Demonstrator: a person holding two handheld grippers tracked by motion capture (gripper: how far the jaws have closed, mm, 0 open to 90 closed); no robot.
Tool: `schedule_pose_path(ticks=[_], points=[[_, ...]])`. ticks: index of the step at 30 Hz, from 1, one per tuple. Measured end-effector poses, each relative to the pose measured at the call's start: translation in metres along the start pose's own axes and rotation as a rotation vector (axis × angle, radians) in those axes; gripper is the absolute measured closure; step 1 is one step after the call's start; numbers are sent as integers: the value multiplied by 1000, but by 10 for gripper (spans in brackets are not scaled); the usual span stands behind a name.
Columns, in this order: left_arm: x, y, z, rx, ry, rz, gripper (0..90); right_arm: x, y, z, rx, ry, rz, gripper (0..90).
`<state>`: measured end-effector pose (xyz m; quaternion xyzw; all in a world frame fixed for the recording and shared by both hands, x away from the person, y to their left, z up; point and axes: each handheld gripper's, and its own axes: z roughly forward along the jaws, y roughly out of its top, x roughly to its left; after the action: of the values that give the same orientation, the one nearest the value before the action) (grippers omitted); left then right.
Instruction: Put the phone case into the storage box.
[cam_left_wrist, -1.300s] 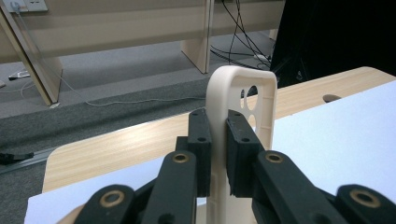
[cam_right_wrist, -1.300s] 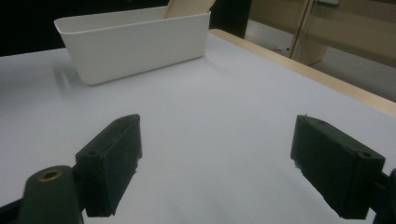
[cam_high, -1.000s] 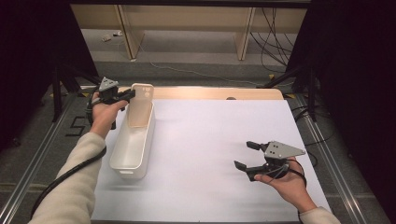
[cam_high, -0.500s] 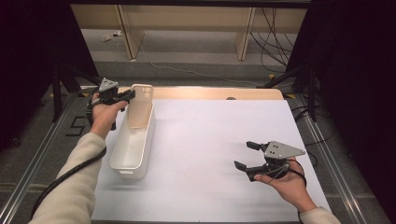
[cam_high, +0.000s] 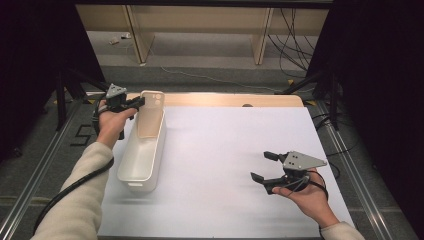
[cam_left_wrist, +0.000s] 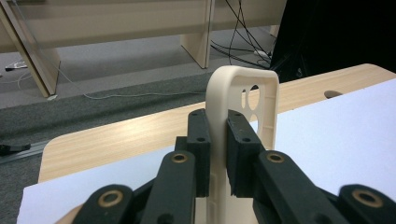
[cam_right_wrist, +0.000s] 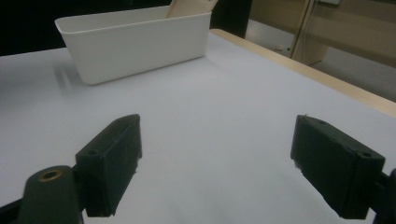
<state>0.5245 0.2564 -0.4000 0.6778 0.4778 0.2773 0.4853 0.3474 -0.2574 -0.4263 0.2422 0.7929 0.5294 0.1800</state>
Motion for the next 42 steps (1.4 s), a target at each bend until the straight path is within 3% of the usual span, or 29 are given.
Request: schedule_pose_path(ticks=[29, 36, 42], points=[[3, -2, 2, 25, 28, 13, 787, 0, -1, 1, 4, 0, -3, 177], [1, -1, 3, 35, 43, 19, 681, 0, -1, 1, 4, 2, -3, 177], [-1, 4, -1, 41, 55, 51, 623, 0, 0, 1, 3, 1, -3, 177]])
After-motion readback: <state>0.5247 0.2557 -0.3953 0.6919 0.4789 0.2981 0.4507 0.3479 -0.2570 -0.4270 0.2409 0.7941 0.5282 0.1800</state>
